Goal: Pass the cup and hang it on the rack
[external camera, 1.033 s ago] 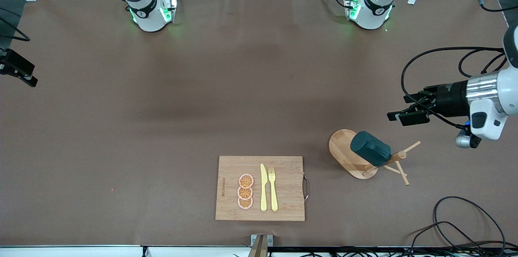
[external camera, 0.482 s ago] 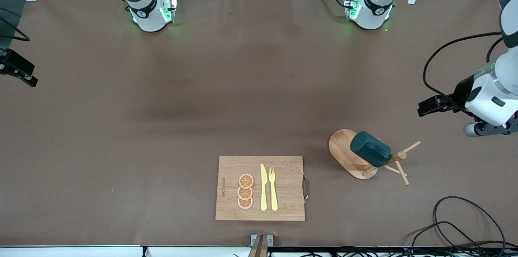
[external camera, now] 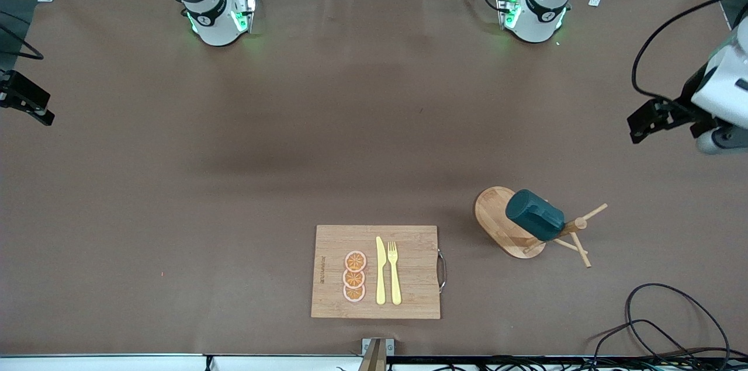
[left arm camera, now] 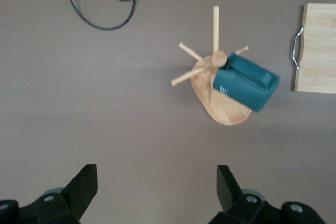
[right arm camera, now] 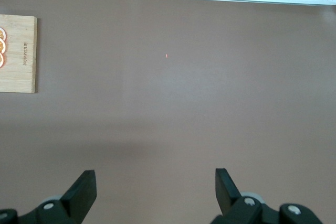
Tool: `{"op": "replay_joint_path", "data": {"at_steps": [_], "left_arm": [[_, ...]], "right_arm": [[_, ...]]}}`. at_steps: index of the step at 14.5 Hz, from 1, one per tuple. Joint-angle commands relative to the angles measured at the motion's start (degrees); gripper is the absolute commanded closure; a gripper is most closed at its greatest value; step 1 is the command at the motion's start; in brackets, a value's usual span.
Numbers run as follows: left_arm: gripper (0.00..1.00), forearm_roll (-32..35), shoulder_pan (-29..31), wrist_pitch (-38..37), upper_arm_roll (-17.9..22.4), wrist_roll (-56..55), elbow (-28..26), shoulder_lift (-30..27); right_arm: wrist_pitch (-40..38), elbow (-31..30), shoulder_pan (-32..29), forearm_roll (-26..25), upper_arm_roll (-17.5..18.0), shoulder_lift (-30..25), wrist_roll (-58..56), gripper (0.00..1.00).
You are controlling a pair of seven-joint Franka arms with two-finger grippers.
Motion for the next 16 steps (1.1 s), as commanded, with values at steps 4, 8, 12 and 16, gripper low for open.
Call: {"op": "replay_joint_path", "data": {"at_steps": [4,8,12,16], "left_arm": [[0.0,-5.6,-12.0,-1.6,16.7,11.4,-9.9,-10.4],[0.0,-6.1,-12.7,-1.4,17.4,12.6,-15.9,-15.3],[0.0,-7.9,-12.9,-1.9,17.9,11.5,-19.2,-18.6],[0.0,-8.2,-13.1,-3.8,16.9,8.8,-18.3,-18.1]], "right_arm": [[-0.3,0.2,-0.2,0.4,0.1,-0.2,0.3,0.0],[-0.3,0.2,-0.1,0.4,0.2,-0.2,0.5,0.0],[-0.3,0.2,-0.1,0.5,0.2,-0.2,0.5,0.0],[-0.3,0.2,-0.1,0.5,0.2,-0.2,0.4,0.0]]}}
